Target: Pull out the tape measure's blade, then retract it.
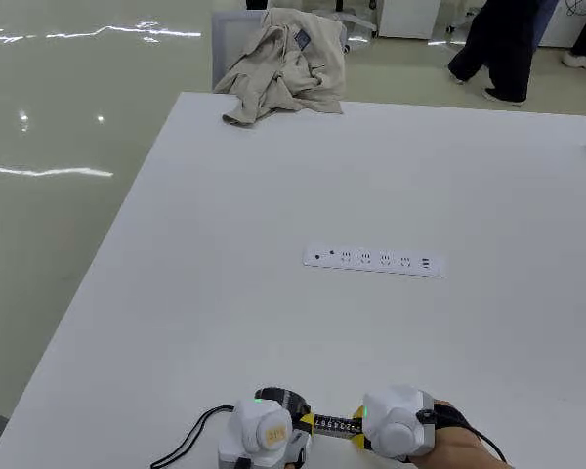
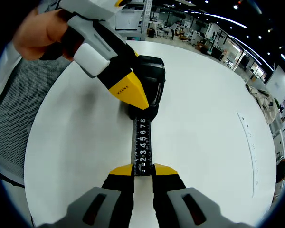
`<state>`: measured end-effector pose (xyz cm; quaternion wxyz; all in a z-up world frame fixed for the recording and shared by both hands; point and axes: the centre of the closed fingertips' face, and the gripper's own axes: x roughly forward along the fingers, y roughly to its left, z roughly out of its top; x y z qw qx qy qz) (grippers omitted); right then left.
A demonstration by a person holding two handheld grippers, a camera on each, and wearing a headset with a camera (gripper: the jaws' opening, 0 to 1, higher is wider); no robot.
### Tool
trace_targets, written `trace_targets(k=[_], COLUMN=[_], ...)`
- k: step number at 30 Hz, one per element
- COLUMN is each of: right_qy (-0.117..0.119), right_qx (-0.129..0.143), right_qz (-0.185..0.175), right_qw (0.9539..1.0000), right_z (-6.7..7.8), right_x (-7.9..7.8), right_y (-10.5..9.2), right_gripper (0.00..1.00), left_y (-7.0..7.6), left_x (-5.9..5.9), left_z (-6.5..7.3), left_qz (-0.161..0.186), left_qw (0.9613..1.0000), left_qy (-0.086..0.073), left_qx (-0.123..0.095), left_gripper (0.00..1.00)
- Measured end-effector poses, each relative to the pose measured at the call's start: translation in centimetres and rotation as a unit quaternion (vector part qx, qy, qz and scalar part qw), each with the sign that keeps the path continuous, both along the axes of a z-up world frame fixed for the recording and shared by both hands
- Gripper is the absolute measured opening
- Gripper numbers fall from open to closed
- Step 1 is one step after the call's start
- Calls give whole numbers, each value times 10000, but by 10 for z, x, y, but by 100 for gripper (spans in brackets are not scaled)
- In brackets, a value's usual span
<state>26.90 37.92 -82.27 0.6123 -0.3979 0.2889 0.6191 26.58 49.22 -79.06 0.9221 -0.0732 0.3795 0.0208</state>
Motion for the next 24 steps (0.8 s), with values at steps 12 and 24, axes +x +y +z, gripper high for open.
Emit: trace_targets(k=[12, 24], right_qy=[129, 252], right_qx=[94, 196], right_qz=[-121, -245], right_qw=[9998, 9992], right_z=[0, 0], right_x=[0, 0], right_y=[6, 11], right_gripper=[14, 14], left_y=[0, 0], left_x=[1, 1], left_z=[0, 0], left_qz=[3, 8], left_qw=[10000, 9999], left_qy=[-31, -104], left_qx=[10, 37], left_gripper=[57, 57])
